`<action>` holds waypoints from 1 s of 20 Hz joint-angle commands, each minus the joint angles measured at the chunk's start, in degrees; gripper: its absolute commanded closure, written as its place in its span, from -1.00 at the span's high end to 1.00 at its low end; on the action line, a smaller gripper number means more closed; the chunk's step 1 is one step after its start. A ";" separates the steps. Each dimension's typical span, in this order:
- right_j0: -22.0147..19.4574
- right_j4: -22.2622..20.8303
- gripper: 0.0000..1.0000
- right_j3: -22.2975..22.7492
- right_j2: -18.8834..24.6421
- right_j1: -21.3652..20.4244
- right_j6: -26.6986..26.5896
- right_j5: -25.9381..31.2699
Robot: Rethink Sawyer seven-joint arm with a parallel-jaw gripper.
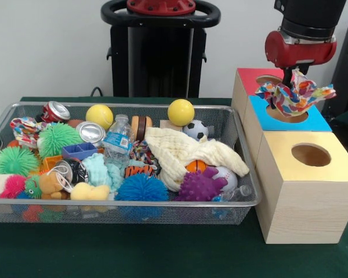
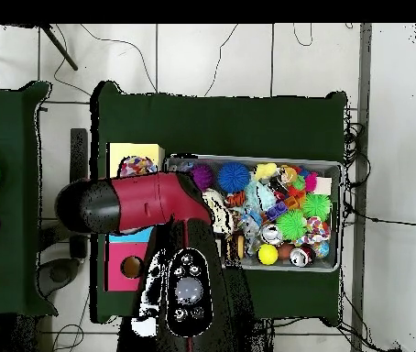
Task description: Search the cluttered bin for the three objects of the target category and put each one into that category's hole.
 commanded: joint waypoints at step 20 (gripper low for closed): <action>-0.02 2.89 -1.00 -8.03 1.15 4.74 10.30 -2.75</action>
